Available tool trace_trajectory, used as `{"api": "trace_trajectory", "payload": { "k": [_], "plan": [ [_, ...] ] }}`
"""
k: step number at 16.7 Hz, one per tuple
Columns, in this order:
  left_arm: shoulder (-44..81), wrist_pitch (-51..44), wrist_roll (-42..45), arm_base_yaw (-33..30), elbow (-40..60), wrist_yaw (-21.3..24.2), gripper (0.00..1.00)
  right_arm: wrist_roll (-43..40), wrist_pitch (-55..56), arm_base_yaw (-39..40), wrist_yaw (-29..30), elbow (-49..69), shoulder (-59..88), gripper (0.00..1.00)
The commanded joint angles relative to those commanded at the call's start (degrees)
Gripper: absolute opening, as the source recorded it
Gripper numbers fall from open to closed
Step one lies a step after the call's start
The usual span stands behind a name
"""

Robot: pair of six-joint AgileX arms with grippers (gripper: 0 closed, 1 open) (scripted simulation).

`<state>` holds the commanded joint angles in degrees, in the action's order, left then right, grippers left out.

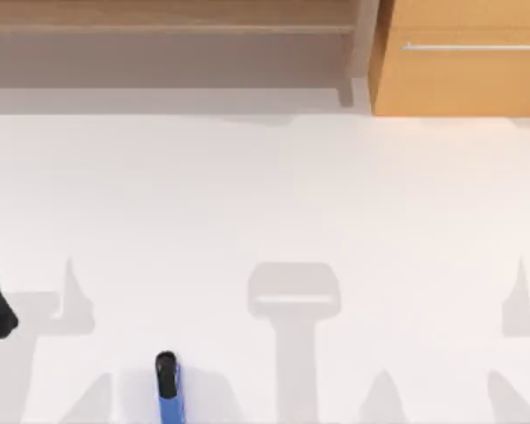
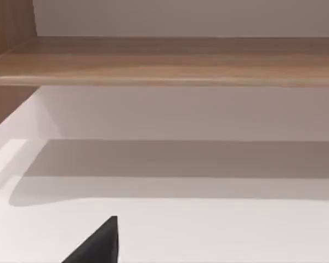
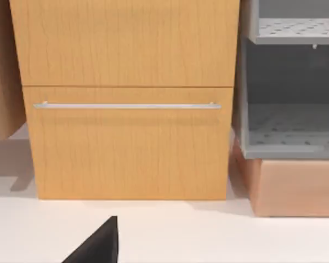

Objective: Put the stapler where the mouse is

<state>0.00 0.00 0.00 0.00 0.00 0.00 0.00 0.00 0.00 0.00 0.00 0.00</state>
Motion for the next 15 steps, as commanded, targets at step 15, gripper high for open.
{"api": "trace_trajectory", "payload": {
  "k": [15],
  "plan": [
    [50.1,-29.3,-29.8,-24.1,29.1,0.0,1.0,0.0,0.0,0.0,0.0,0.0,0.0,1.0]
  ]
}}
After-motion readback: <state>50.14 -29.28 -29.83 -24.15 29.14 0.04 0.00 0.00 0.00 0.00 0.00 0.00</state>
